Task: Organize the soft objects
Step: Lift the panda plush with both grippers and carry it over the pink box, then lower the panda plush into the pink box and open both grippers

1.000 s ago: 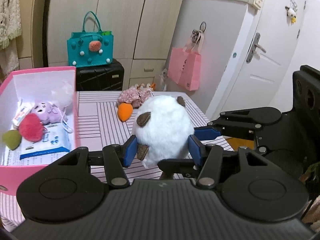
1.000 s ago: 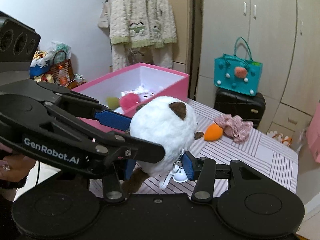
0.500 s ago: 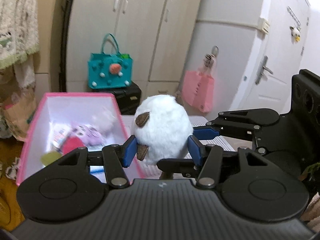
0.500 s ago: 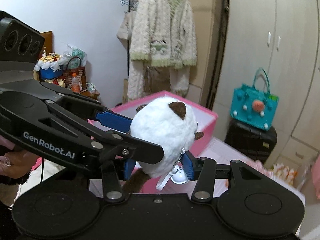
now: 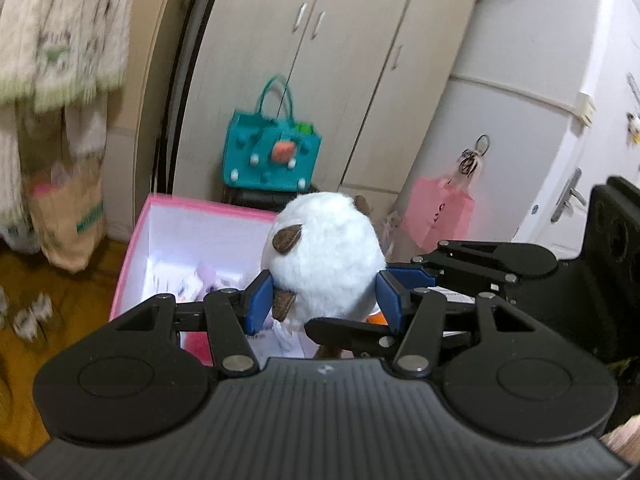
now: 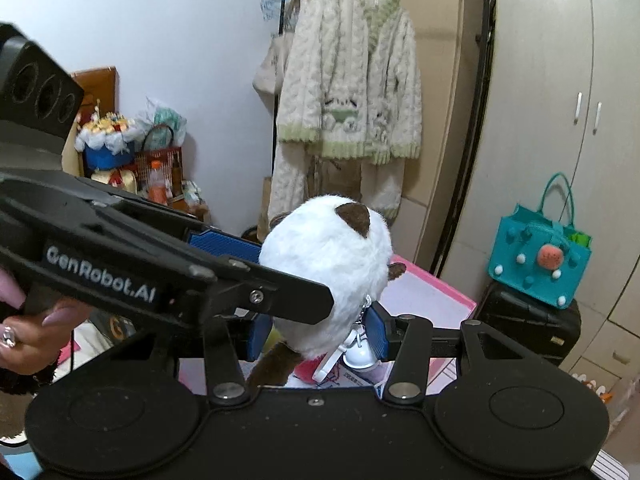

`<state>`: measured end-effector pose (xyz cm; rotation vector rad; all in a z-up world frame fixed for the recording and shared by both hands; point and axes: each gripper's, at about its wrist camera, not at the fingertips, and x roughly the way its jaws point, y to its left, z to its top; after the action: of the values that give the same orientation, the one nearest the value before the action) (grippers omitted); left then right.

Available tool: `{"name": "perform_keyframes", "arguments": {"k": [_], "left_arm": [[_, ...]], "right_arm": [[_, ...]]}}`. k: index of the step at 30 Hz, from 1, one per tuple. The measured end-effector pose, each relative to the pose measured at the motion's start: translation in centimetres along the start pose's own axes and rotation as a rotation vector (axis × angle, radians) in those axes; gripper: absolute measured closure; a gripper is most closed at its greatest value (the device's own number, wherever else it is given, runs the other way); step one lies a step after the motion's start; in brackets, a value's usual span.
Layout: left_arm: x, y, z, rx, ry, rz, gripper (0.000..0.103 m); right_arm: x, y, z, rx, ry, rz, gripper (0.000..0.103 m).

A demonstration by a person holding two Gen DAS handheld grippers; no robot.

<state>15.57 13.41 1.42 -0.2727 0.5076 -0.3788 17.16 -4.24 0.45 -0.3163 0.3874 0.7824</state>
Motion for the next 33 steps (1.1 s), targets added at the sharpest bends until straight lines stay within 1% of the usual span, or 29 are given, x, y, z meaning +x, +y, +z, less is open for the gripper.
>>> {"name": "perform_keyframes", "arguments": {"k": [4, 8, 14, 16, 20, 23, 26, 29, 31, 33], "left_arm": [[3.0, 2.7, -0.3, -0.102, 0.085, -0.030, 0.050], [5.1, 4.8, -0.9, -0.179, 0.145, -0.050, 0.050], [7.4, 6.3, -1.7, -0.241, 0.201, -0.054, 0.049], [8.2, 6.7, -1.8, -0.253, 0.213, -0.046, 0.050], [9.6, 7.9, -1.5, -0.318, 0.234, -0.025, 0.049], [9.2, 7.8, -1.3, -0.304, 0.229, -0.027, 0.050], [9.4, 7.7, -1.3, -0.291, 0.241, -0.032, 0.049], [9.3, 7.3, -1.3, -0.274, 0.231, -0.011, 0.049], [8.8, 7.0, -1.3, -0.255, 0.210, 0.001, 0.048], [8.0, 6.8, -1.3, -0.235, 0.188, 0.004, 0.048]], "right_arm": [[2.7, -0.7, -0.4, 0.016, 0.070, -0.007, 0.048], [5.0, -1.2, -1.3, 0.026, 0.134, -0.021, 0.048], [7.3, -1.7, -2.3, 0.025, 0.200, -0.036, 0.048], [7.8, -1.6, -2.5, 0.012, 0.215, -0.044, 0.048], [9.7, -1.7, -2.1, 0.000, 0.265, -0.062, 0.048], [10.5, -1.7, -2.0, -0.008, 0.283, -0.054, 0.048], [10.2, -1.8, -1.9, -0.017, 0.294, -0.057, 0.047], [10.0, -2.0, -1.8, -0.001, 0.299, -0.071, 0.046], [10.2, -1.9, -1.9, -0.027, 0.295, -0.098, 0.046], [10.2, -1.6, -2.1, -0.057, 0.288, -0.148, 0.046]]}}
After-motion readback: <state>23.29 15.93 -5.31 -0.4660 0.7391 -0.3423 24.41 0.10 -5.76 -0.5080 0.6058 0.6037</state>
